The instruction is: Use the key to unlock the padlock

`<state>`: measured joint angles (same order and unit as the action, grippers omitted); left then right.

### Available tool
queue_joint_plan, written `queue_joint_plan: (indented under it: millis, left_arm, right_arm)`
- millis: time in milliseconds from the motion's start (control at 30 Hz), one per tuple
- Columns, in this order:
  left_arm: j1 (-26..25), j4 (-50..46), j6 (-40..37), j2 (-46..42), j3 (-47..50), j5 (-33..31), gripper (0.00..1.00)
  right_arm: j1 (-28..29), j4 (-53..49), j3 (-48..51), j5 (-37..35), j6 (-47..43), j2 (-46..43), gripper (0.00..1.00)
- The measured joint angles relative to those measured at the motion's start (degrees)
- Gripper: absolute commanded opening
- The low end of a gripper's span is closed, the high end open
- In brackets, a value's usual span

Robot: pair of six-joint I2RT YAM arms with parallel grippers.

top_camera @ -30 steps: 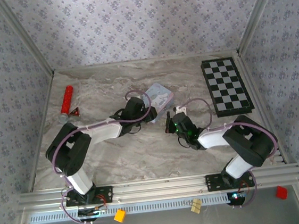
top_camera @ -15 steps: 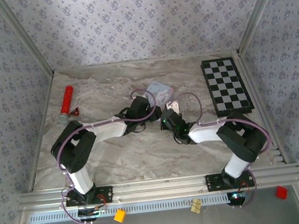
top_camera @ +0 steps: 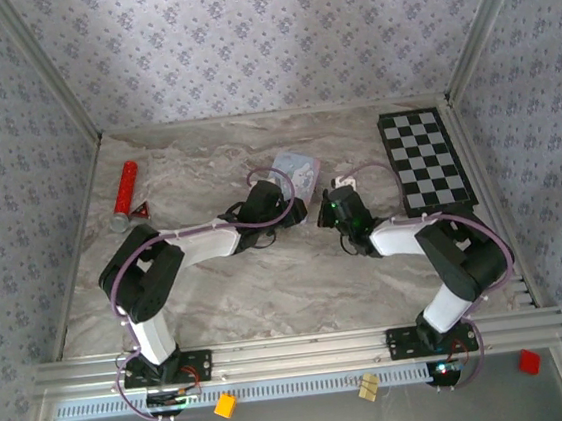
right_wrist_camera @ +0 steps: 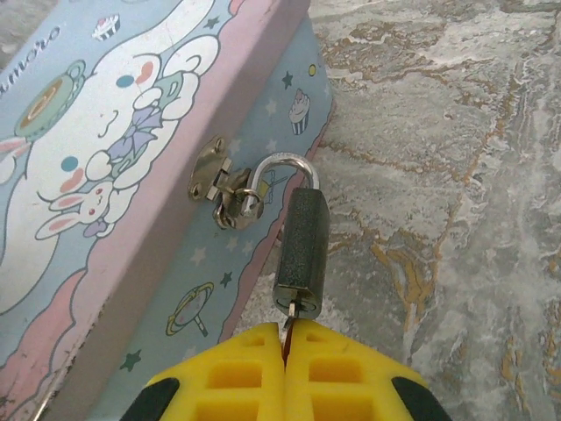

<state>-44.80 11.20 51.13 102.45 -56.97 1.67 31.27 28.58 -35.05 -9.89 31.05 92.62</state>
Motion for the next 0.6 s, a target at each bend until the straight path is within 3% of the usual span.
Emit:
queue_joint_plan:
  millis: [233,600]
  left_arm:
    - [0.02,0.13,0.02,0.00,0.00,0.39,0.56]
    - [0.04,0.37,0.20,0.50,-0.42,0.85,0.56]
  right_arm:
    - [-1.73,7.10,3.76,6.29,0.22,0.00,0.00]
    - [0.50,10.80,5.16,6.08,0.00,1.20,0.00]
